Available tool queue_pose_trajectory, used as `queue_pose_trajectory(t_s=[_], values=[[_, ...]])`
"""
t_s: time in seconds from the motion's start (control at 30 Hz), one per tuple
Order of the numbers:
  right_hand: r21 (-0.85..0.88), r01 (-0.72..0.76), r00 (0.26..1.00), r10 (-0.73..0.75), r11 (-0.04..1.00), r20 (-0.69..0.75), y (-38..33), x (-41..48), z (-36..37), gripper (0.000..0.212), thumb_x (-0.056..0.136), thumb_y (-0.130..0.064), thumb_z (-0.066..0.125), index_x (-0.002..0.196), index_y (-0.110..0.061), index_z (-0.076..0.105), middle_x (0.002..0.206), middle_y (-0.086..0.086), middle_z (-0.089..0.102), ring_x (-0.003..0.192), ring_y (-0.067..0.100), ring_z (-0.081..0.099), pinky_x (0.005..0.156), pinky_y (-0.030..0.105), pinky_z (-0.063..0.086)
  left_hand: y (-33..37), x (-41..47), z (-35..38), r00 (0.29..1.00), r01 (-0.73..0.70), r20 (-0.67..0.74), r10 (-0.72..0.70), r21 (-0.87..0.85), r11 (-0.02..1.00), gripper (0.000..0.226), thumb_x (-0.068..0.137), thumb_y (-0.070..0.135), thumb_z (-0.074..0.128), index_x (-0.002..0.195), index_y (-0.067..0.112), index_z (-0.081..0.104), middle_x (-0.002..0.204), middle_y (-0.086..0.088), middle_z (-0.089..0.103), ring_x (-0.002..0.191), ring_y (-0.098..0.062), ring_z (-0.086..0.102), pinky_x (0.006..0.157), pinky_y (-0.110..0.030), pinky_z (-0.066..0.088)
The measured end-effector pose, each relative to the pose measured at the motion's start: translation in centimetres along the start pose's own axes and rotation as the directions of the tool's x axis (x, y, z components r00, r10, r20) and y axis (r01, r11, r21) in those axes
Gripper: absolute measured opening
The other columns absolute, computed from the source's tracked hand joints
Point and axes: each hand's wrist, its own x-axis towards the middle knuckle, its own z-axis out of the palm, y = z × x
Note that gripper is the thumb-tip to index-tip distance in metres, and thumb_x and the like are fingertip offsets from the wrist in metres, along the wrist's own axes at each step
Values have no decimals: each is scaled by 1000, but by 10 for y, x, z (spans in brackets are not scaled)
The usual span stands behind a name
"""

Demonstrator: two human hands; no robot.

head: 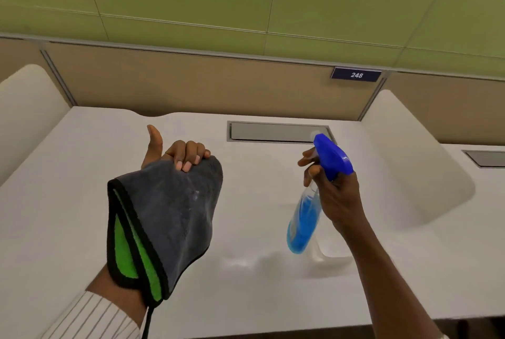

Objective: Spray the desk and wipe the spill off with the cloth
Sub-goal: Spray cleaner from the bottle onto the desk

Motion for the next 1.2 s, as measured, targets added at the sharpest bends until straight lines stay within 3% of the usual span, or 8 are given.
queue_pose_trajectory(t_s=[0.1,0.27,0.43,0.53,0.77,0.87,1.03,1.2], values=[[-76,6,994,-14,997,-105,4,10,-31,13,102,2,54,111,-6,60,103,6,67,80,15,64,72,26,58,-12,-1,4,999,30,34,-29,-15,999,82,105,71,49,64,2,67,69,-14,63,82,-29,56,108,-45,39],[-129,-4,970,-28,992,-240,13,29,-68,7,103,-2,55,109,-3,59,100,-2,67,76,14,63,74,31,57,-28,-3,7,994,76,83,-71,-63,995,84,108,69,44,69,-1,68,73,-16,66,86,-31,58,109,-47,36],[-156,-39,942,-16,987,-335,25,66,-93,20,103,-11,59,117,3,59,102,9,66,77,14,64,76,31,58,-44,-4,10,986,101,146,-79,-147,984,85,110,66,43,71,-6,67,75,-22,66,88,-37,58,109,-51,32],[-183,-53,939,-14,982,-344,36,96,-102,19,102,-14,61,117,-2,59,95,2,68,78,12,65,76,29,59,-49,-6,10,985,107,148,-86,-133,985,86,110,67,42,71,-5,67,76,-21,66,89,-36,57,109,-50,35],[-222,-76,933,-9,972,-360,78,152,-97,22,96,-33,70,112,-25,58,89,-16,68,76,12,65,82,46,61,-58,-9,10,989,104,120,-83,-181,978,82,112,65,40,66,-1,56,72,-21,58,91,-37,54,109,-49,33],[-231,-137,917,35,963,-398,101,166,-90,65,82,-58,70,123,-11,54,97,-5,69,84,13,68,82,35,63,-62,-8,9,991,106,100,-89,-182,978,80,112,65,38,66,1,49,70,-20,44,92,-36,53,108,-49,31],[-293,-181,912,48,939,-407,145,178,-80,69,75,-75,71,113,-22,49,97,15,67,87,37,66,82,44,64,-69,-9,-3,990,133,80,-120,-182,974,87,113,65,36,75,-6,68,77,-21,65,93,-36,55,110,-49,32],[-311,-191,910,49,931,-412,166,179,-68,49,85,-48,79,110,-19,48,104,16,66,84,21,61,86,45,62,-74,-5,-7,991,120,73,-108,-194,974,87,113,64,36,76,-7,70,80,-22,68,92,-36,55,108,-48,31]])
